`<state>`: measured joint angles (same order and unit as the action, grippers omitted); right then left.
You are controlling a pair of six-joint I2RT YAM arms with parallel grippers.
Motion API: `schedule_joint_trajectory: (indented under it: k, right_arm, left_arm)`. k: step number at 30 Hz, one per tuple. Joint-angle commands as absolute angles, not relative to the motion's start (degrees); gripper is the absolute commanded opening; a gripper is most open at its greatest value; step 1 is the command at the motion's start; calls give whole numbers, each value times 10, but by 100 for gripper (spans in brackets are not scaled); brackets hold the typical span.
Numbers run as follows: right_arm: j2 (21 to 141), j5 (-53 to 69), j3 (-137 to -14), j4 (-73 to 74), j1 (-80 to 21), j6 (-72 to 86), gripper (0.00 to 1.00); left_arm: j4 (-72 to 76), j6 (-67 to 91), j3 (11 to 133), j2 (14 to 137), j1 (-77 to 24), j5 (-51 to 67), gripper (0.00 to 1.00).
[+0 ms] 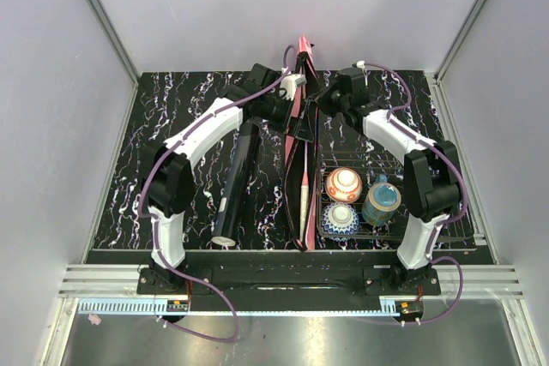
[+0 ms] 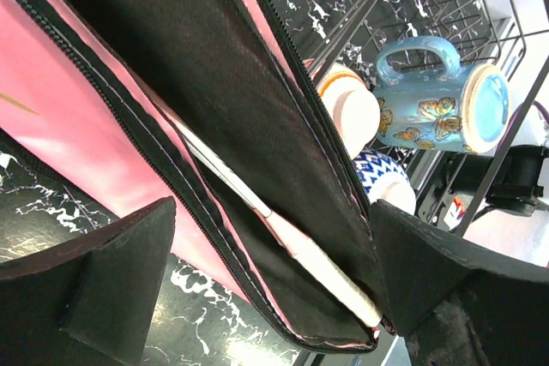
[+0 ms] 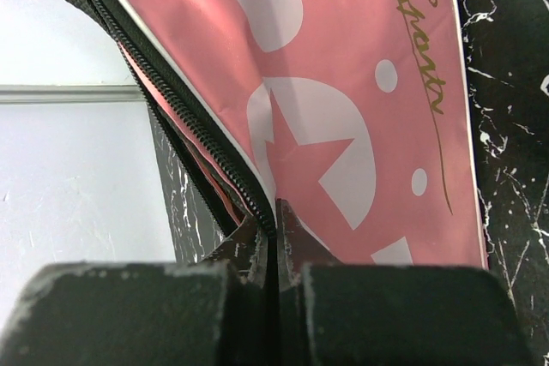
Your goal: Pack up the badminton gear
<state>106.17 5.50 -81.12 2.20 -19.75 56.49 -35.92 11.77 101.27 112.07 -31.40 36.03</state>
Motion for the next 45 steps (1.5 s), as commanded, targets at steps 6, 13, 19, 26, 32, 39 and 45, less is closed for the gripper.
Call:
schedule_joint_trajectory:
  k: [6, 13, 19, 26, 32, 39, 45]
  right_arm:
    - [1085, 122, -846, -29, -207, 616, 5]
    - [1097, 132, -860, -14, -215, 606, 9]
    - [1087, 141, -856, 12, -214, 570, 13]
    - [1064, 183, -846, 5, -195, 514, 32]
    - [1085, 182, -955, 159, -175, 375, 71]
    - [1128, 197, -1060, 258, -163, 295, 84]
    - [1182, 215, -1142, 267, -162, 301, 86]
  left_arm:
    - [-465, 49, 1127, 1183, -319, 367, 99]
    - [-500, 35, 1172, 1218, -350, 238, 96]
    - [-499, 47, 1168, 1202, -351, 135, 46]
    - [-484, 32, 1134, 1160, -352, 94, 0]
    - [-459, -16, 1105, 1114, -364, 109, 0]
    - [-452, -54, 1099, 1095, -373, 113, 0]
    - [-456, -68, 1092, 1095, -388, 104, 0]
